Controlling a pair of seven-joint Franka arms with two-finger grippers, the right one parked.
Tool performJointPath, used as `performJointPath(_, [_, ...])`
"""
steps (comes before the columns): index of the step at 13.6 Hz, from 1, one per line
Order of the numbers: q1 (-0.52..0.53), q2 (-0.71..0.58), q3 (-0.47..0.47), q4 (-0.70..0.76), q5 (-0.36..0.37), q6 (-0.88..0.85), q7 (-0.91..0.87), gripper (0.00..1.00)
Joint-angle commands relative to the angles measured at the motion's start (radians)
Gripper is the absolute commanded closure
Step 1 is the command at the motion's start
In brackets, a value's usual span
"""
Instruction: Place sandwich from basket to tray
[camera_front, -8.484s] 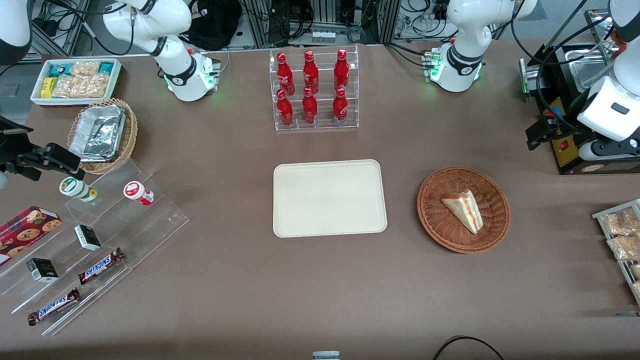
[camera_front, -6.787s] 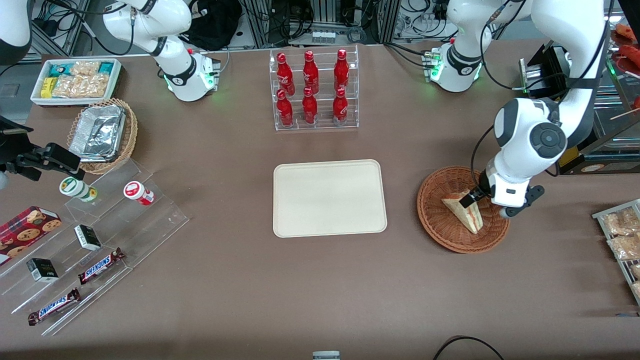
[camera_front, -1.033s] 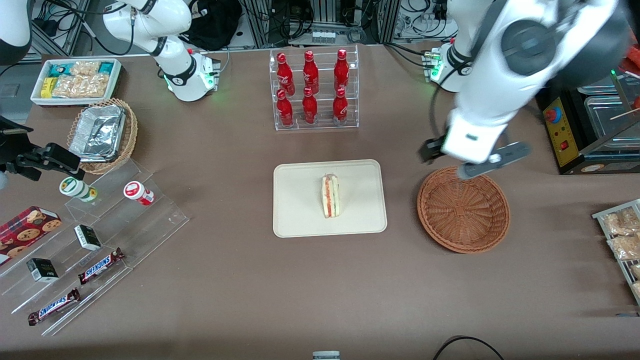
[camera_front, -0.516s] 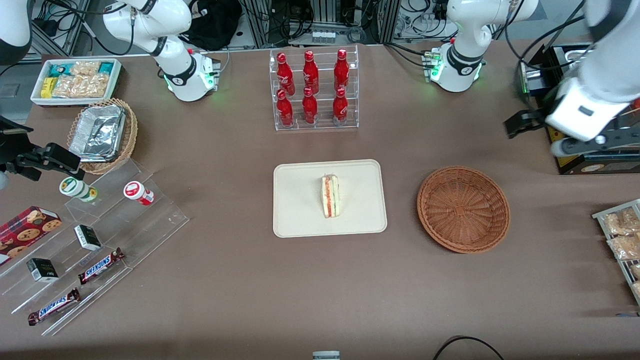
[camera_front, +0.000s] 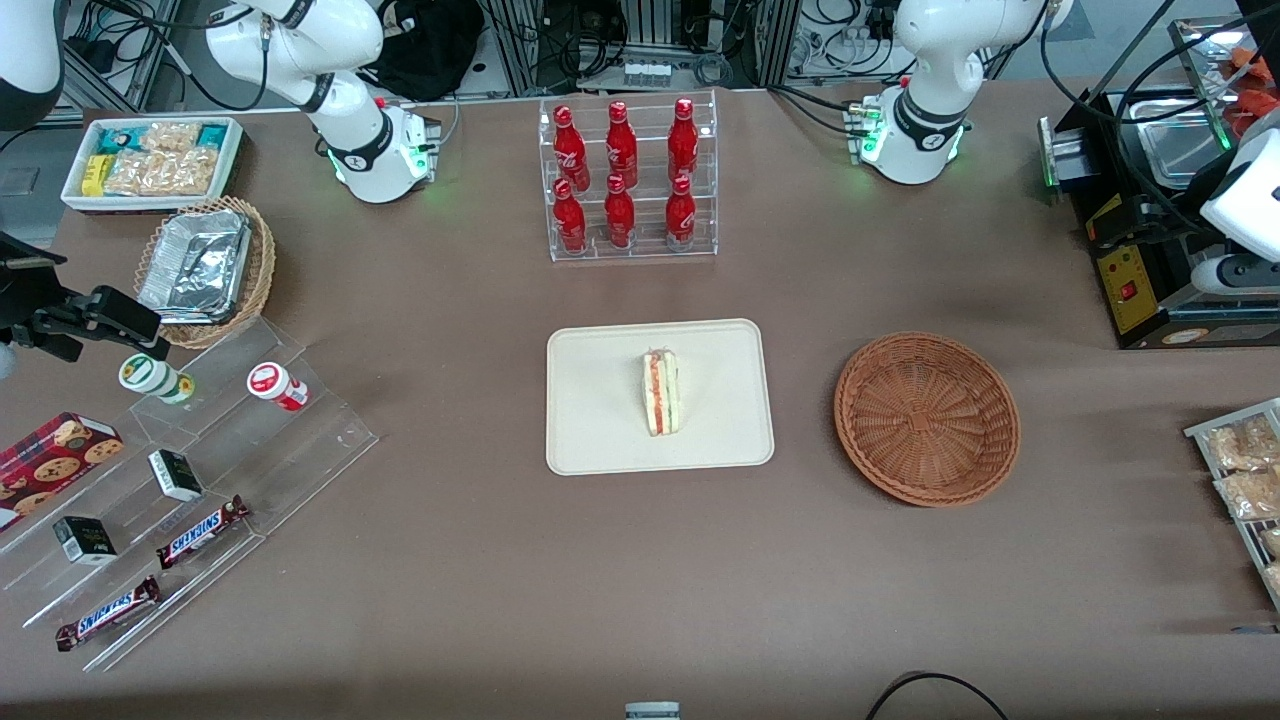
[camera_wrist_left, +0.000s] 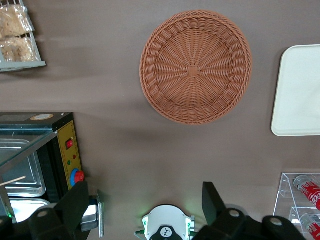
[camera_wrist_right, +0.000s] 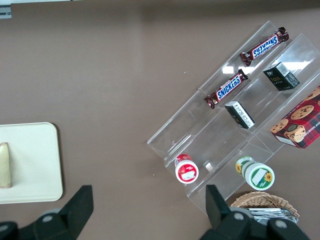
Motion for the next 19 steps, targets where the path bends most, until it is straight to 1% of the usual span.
performJointPath(1, [-0.029, 0.024, -0.018, 0.049, 0.006, -0.002, 0.010, 0.00])
performJointPath(3, [-0.030, 0.019, -0.016, 0.050, -0.004, 0.004, 0.007, 0.00])
performJointPath(8, [-0.060, 0.021, -0.006, 0.050, 0.002, 0.044, -0.001, 0.00])
performJointPath(11, [-0.088, 0.036, 0.008, 0.050, 0.002, 0.087, -0.088, 0.00])
performJointPath(14, [-0.106, 0.048, 0.030, 0.070, -0.003, 0.089, -0.108, 0.00])
performJointPath(16, [-0.103, 0.036, 0.034, 0.070, -0.021, 0.081, -0.110, 0.00])
performJointPath(18, [-0.102, 0.021, 0.072, 0.070, -0.053, 0.077, -0.102, 0.00])
performJointPath(19, [-0.102, 0.021, 0.080, 0.070, -0.058, 0.072, -0.101, 0.00])
